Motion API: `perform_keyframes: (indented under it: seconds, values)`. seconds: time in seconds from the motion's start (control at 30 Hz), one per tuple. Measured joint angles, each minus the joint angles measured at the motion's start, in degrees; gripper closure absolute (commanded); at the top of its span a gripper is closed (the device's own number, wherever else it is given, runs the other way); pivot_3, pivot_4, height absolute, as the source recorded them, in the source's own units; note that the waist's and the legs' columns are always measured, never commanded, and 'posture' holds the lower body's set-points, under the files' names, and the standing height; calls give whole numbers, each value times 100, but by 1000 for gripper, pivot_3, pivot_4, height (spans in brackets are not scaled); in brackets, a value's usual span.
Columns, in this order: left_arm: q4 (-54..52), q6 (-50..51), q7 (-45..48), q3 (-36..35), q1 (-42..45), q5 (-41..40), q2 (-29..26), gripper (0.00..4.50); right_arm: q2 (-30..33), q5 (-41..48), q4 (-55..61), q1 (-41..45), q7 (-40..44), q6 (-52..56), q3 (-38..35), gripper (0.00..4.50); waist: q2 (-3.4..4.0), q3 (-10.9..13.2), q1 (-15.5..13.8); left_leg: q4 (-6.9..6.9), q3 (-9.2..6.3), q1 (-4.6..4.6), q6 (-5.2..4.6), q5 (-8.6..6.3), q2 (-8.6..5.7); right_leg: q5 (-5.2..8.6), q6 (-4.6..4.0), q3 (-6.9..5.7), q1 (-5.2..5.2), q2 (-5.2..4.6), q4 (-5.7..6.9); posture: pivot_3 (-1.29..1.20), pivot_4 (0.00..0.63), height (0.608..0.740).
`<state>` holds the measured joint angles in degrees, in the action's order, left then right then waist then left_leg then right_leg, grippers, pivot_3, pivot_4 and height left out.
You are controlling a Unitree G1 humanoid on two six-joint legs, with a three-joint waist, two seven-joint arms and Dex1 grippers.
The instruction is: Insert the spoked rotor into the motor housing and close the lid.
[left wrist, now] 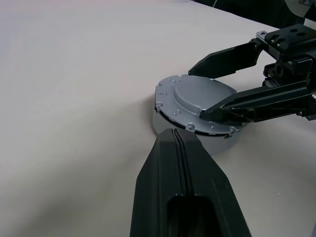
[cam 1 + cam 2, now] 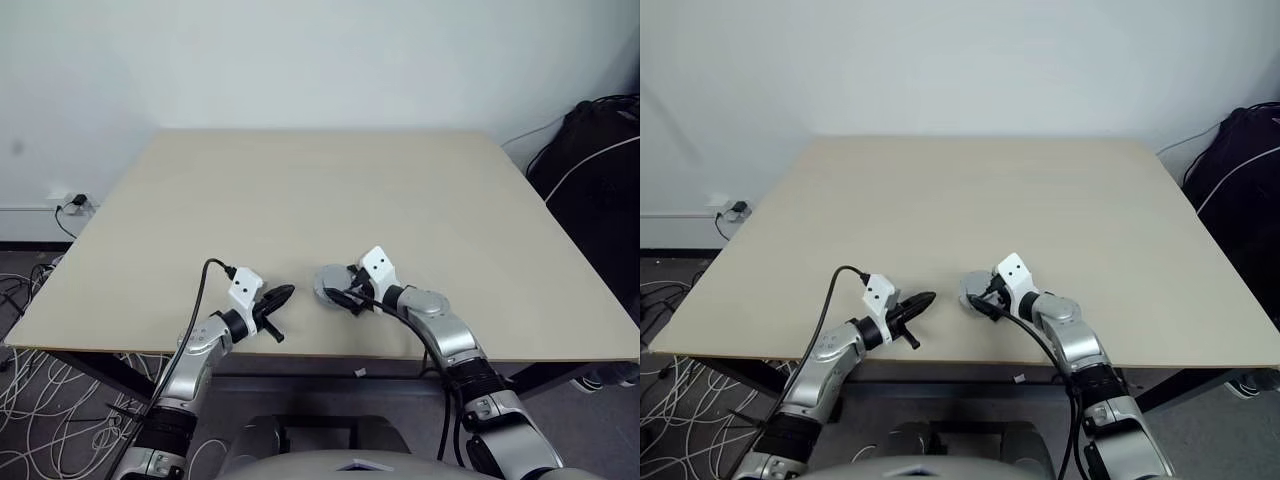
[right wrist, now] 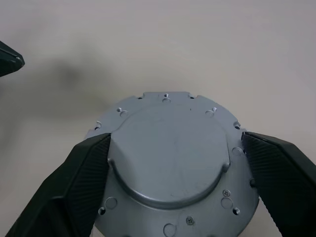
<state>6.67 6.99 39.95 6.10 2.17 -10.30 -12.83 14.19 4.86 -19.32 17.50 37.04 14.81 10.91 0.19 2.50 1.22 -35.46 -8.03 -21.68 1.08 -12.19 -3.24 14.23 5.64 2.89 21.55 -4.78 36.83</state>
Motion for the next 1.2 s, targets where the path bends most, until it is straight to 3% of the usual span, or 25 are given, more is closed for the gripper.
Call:
perform_keyframes:
  seconds: [0.07, 0.1, 1.2]
  values:
    - [0, -3, 0, 0, -1, 0, 0, 4500, -28, -14, -10, 0, 3, -12, 8, 1239, 0, 0, 1, -1, 0, 0, 0, 0, 0, 0, 0, 0, 0, 0, 1, 0, 0, 740]
    - [0, -5, 0, -1, -6, 0, 0, 4500, -28, -19, -20, 0, 3, -29, 7, 1287, 0, 0, 1, -1, 0, 0, 0, 0, 0, 0, 1, 0, -1, 0, 1, 0, 0, 740]
    - [443, -405, 18, -1, -20, 5, 14, 4500, 27, -288, 261, 103, -203, 460, 244, 1287, 1, -2, -4, -4, -1, 5, 1, 0, 0, -1, 1, 0, -6, 0, 2, 0, 0, 740]
